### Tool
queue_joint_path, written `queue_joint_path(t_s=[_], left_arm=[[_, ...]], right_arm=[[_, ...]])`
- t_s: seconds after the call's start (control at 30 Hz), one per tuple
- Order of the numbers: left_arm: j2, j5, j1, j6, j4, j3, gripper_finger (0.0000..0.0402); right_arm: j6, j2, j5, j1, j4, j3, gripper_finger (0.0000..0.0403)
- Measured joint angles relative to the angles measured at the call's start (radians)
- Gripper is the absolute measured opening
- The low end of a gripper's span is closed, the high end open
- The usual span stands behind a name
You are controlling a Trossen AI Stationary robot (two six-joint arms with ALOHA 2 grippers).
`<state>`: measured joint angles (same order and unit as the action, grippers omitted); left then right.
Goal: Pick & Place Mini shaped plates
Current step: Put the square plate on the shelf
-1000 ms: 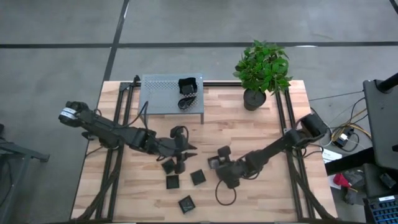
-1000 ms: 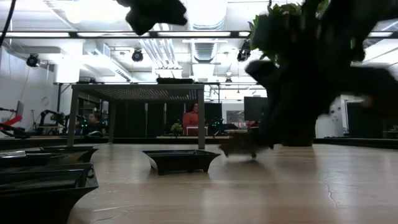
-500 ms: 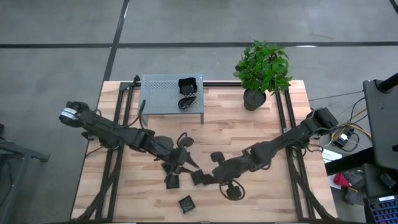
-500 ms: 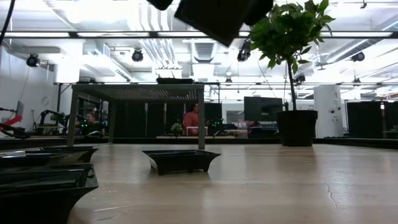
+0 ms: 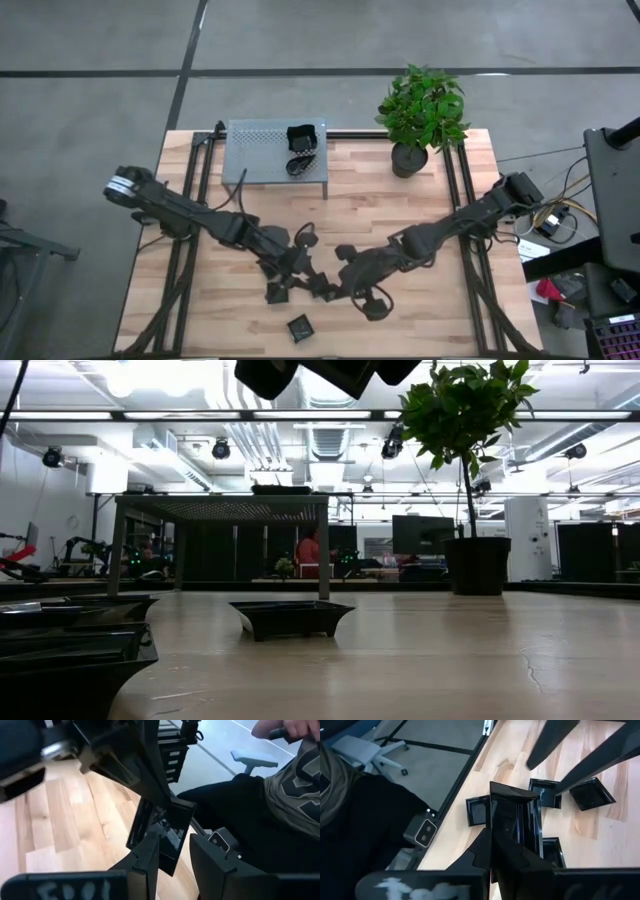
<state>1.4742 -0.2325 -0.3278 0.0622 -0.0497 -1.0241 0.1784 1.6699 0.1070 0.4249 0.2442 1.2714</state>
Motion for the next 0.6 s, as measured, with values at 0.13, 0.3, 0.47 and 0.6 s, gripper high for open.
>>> queue_joint_path(t_s=[0.13, 0.3, 0.47, 0.6], left_arm=[[0.023, -0.015, -0.002, 0.011, -0.006, 0.0, 0.0104], [0.032, -0.019, -0.003, 0.018, -0.007, 0.0, 0.0104], [0.032, -0.019, -0.002, 0.018, -0.008, 0.0, 0.0101], [0.032, -0.019, -0.002, 0.019, -0.007, 0.0, 0.009]], right_arm=[[0.023, 0.001, -0.001, -0.011, -0.003, 0.0, 0.0008], [0.024, 0.001, -0.001, -0.018, -0.003, -0.001, 0.0008], [0.023, 0.001, -0.001, -0.021, -0.004, -0.001, 0.0008], [0.024, 0.001, -0.001, -0.02, -0.014, -0.002, 0.0008]])
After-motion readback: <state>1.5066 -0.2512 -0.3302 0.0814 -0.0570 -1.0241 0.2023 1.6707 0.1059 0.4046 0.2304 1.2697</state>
